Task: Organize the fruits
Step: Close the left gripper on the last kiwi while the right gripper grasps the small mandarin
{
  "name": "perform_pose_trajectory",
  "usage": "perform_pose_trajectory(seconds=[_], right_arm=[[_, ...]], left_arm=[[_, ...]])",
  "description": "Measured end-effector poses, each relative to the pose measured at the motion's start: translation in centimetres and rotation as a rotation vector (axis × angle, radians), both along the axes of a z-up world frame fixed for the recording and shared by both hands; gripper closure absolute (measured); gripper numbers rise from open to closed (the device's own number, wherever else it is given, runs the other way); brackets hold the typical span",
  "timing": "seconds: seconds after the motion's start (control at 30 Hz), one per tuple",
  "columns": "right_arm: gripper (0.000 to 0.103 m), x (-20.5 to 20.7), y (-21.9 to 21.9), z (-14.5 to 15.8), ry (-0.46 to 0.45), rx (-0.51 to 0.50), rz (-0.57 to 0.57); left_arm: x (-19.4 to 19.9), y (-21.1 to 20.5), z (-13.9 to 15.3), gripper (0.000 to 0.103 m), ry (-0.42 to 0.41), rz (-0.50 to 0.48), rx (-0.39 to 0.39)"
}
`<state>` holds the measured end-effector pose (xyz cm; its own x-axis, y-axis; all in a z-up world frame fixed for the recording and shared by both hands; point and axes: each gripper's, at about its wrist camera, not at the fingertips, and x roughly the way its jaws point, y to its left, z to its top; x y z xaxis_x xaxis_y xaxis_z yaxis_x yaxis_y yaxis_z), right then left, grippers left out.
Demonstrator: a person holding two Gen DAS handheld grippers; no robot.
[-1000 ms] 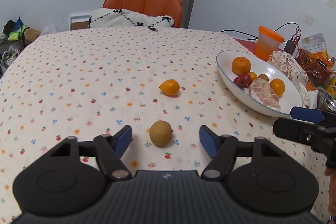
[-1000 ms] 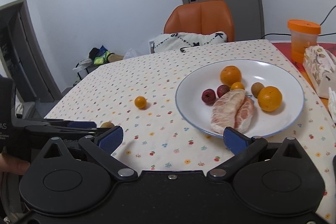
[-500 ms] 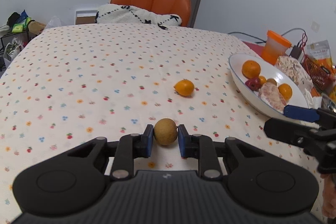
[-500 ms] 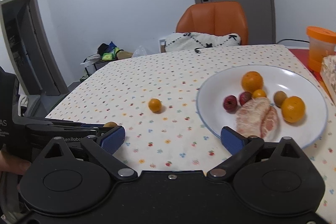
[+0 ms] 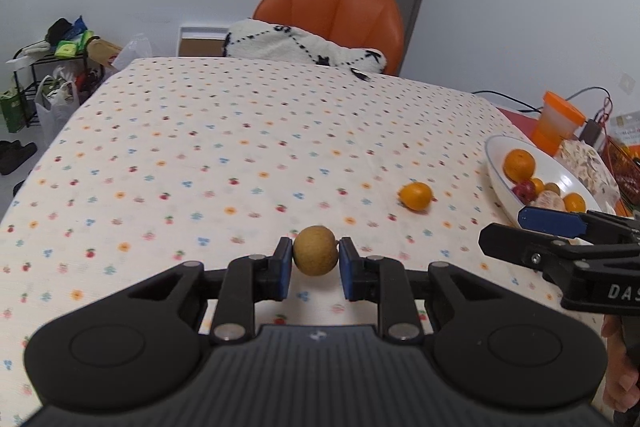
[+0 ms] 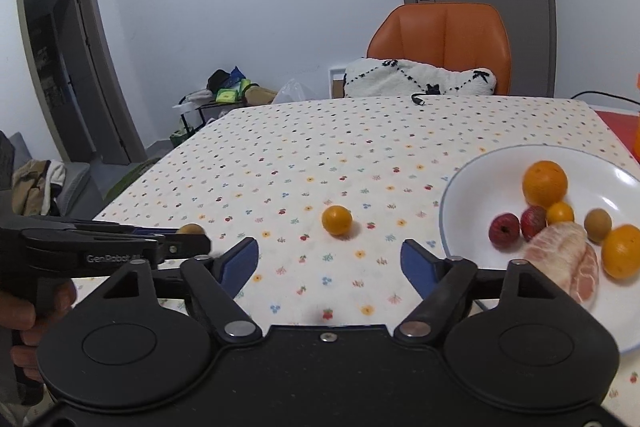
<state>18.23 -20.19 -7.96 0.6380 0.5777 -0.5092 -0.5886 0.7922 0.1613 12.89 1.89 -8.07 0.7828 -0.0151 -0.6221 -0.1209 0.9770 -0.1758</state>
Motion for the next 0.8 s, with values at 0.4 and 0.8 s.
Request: perform_pose_trajectory(seconds=[0.4,0.8], right_arm=[[0.051,2.5,3.0,-0.5,0.005,-0.088,-0.004],[0.057,4.0,5.3,-1.1,-0.004,-0.145,0.004]], left_arm=[[0.9,2.1,-0.2,0.080,-0.001,0.046,-0.002],[1.8,3.6,-0.6,0.080,0.003,0.052,-0.017]])
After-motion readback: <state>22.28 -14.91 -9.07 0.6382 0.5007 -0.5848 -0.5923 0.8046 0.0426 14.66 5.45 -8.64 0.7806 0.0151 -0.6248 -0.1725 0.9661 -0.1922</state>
